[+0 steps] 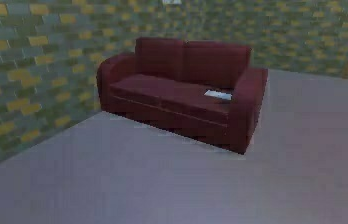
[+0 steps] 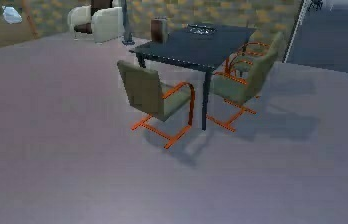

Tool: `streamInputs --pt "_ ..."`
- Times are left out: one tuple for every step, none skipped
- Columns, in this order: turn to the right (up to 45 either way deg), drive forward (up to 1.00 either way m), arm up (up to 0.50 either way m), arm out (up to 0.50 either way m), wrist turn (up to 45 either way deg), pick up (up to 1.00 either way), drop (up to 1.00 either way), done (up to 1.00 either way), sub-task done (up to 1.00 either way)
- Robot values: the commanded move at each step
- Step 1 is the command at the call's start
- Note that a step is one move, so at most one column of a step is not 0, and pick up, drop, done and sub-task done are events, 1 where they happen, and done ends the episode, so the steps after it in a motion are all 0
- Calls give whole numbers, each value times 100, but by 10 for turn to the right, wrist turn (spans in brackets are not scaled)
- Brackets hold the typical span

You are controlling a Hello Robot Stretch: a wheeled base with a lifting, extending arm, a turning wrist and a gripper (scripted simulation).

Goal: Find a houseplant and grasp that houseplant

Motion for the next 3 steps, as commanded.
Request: streamInputs --pt "-450 0 0 0 0 0 0 0 0" --pt "-150 0 0 0 0 0 0 0 0" --pt "0 15 0 0 0 0 0 0 0"
